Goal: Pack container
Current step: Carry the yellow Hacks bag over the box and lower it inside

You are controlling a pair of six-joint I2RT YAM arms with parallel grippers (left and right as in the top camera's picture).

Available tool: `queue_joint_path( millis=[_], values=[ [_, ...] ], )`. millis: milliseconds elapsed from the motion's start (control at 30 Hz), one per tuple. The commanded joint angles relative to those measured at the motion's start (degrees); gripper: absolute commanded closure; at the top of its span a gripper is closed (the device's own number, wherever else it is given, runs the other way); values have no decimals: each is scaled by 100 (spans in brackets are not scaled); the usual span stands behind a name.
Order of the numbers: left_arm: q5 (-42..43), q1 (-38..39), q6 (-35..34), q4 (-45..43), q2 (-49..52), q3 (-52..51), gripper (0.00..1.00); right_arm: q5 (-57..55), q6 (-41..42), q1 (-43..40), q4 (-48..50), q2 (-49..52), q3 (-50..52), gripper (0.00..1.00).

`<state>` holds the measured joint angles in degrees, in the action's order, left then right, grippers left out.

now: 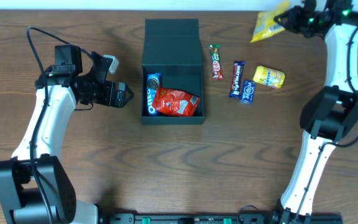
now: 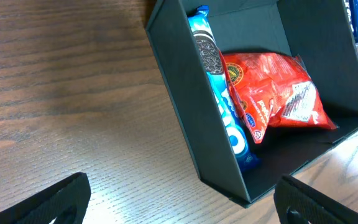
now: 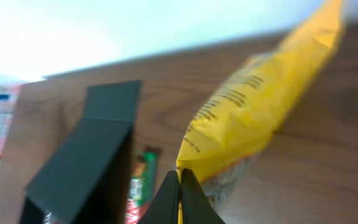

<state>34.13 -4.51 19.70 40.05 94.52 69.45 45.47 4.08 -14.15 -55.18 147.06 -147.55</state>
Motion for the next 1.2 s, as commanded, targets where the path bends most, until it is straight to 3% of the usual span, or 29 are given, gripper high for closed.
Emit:
queue_joint_path(
  millis=[0,267,600,1167],
  values=[
    [39,-37,-2,-2,28,4,5,496,-457,111,-409,-59,-590,99],
    [-4,-46,-2,0,17,9,4,1056,-1484,579,-2277,-59,-1478,99],
    [-11,-339,2,55,-520,20,5,1045,-3150,1552,-4210,-59,-1659,99],
    [-452,-719,243,470,-2090,20,4,662,-2916,3202,-4212,-407,-1414,99]
  ],
)
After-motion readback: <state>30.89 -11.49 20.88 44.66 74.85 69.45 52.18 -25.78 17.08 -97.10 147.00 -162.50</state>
